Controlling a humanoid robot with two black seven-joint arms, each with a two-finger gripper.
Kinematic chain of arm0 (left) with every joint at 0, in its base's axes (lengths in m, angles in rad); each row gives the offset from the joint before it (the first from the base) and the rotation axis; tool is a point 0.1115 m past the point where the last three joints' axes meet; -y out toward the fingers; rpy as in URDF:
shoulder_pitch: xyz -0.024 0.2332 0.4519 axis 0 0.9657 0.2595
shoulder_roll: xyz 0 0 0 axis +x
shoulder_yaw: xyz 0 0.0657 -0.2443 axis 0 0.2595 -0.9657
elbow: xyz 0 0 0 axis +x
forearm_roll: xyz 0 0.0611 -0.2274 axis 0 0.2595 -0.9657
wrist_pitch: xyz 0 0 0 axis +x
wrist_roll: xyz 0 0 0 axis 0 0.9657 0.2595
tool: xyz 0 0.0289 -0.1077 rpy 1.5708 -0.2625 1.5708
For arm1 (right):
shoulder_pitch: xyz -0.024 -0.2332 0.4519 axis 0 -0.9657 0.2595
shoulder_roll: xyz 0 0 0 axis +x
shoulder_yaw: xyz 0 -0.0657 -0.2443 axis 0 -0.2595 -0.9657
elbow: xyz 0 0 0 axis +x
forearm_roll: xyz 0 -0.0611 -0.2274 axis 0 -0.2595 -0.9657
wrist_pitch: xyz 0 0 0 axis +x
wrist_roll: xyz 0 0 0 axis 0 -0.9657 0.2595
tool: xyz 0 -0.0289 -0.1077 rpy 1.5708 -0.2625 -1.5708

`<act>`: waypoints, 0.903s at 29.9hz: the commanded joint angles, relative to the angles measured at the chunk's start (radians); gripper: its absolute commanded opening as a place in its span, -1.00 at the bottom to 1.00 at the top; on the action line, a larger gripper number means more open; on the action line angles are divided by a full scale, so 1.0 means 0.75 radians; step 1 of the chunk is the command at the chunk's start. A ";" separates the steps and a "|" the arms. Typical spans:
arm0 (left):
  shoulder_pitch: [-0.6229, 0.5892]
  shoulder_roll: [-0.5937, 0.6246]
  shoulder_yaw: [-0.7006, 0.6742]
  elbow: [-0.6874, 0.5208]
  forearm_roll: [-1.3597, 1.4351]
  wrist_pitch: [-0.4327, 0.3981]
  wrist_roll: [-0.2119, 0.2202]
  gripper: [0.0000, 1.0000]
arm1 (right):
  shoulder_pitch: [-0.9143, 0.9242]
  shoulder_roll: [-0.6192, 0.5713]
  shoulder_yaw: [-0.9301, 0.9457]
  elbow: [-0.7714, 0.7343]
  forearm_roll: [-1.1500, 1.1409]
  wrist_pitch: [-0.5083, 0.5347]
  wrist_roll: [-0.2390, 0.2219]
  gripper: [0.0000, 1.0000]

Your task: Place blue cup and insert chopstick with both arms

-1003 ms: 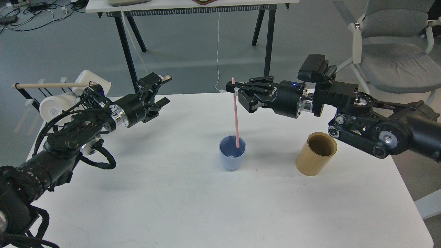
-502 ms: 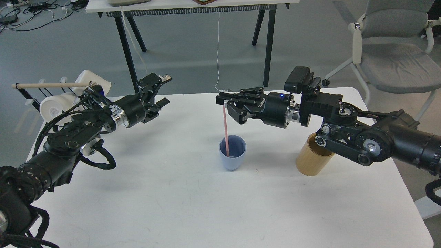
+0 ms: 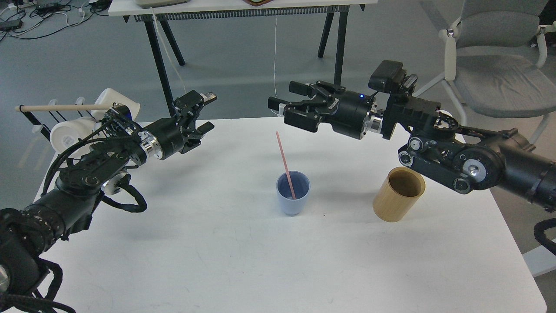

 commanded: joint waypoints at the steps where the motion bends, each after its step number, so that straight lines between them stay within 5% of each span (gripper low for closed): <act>1: -0.007 0.029 -0.013 0.000 -0.033 0.000 0.000 0.98 | 0.031 -0.083 0.082 -0.006 0.281 0.022 0.000 0.98; 7: -0.009 0.074 -0.023 -0.006 -0.147 0.000 0.000 0.98 | 0.002 -0.302 0.101 0.021 1.019 0.227 0.000 0.98; 11: -0.009 0.100 -0.037 -0.010 -0.254 0.000 0.000 0.98 | -0.102 -0.331 0.117 0.010 1.473 0.502 0.000 0.98; 16: 0.003 0.139 -0.131 -0.010 -0.305 0.000 0.000 0.98 | -0.243 -0.329 0.198 -0.053 1.674 0.868 0.000 0.98; 27: 0.078 0.178 -0.193 -0.010 -0.307 0.000 0.000 0.99 | -0.386 -0.251 0.299 -0.198 1.695 0.868 0.000 0.98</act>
